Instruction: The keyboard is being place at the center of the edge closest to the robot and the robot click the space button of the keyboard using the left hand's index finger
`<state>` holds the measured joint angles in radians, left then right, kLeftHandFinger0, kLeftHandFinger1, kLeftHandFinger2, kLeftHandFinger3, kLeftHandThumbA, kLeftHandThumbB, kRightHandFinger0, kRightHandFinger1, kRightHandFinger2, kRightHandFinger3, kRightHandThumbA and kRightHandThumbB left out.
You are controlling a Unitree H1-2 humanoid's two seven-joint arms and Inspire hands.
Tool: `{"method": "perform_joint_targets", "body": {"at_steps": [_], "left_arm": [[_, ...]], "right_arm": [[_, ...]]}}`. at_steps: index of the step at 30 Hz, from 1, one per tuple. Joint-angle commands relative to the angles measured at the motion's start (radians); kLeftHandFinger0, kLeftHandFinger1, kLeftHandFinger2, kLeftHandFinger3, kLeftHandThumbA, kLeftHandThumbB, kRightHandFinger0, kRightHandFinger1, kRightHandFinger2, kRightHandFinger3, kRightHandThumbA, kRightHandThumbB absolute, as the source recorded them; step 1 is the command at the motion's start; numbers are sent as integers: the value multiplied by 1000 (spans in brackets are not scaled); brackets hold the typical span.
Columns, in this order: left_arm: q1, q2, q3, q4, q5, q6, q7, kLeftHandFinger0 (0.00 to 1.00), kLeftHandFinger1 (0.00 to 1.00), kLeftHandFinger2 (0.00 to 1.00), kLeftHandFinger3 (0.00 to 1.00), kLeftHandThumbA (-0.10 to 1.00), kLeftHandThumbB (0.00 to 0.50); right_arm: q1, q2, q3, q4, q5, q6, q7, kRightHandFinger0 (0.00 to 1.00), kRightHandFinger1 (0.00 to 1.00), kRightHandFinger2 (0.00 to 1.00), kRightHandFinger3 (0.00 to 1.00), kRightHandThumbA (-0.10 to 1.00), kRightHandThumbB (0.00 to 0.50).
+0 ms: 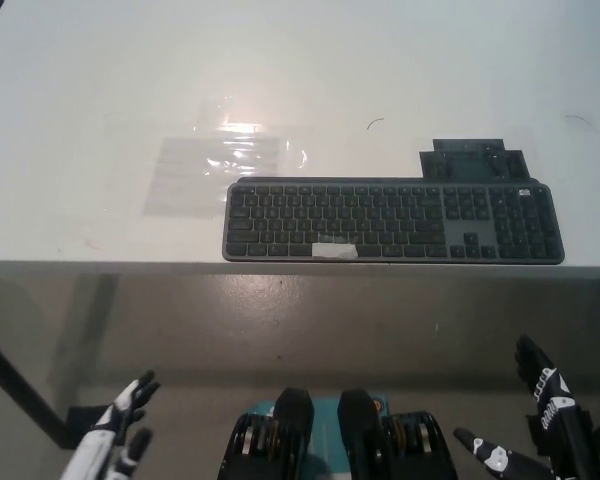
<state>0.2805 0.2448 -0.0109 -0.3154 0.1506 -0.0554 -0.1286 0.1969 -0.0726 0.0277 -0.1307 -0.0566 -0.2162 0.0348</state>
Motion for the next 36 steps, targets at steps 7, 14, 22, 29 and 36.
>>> {"method": "perform_joint_targets", "body": {"at_steps": [7, 14, 22, 29, 36], "left_arm": [[-54, 6, 63, 58, -99, -54, 3, 1000, 1000, 1000, 1000, 1000, 344], [-61, 4, 61, 61, -121, -50, -12, 1000, 1000, 1000, 1000, 1000, 344], [-65, 0, 50, 63, -114, -66, -9, 1000, 1000, 1000, 1000, 1000, 335], [-65, 1, 46, 60, -116, -73, -10, 1000, 1000, 1000, 1000, 1000, 317], [-63, 2, 42, 54, -119, -65, -12, 1000, 1000, 1000, 1000, 1000, 330]], "right_arm": [[-15, 4, 0, -22, 14, -59, 0, 1000, 1000, 1000, 1000, 1000, 282], [-21, 0, 1, -19, 15, -65, 3, 1000, 1000, 1000, 1000, 1000, 272], [-21, 3, 2, -20, 18, -55, 5, 1000, 1000, 1000, 1000, 1000, 293], [-24, 0, 3, -16, 16, -54, 6, 1000, 1000, 1000, 1000, 1000, 291], [-23, 1, 3, -16, 22, -56, 8, 1000, 1000, 1000, 1000, 1000, 298]]}}
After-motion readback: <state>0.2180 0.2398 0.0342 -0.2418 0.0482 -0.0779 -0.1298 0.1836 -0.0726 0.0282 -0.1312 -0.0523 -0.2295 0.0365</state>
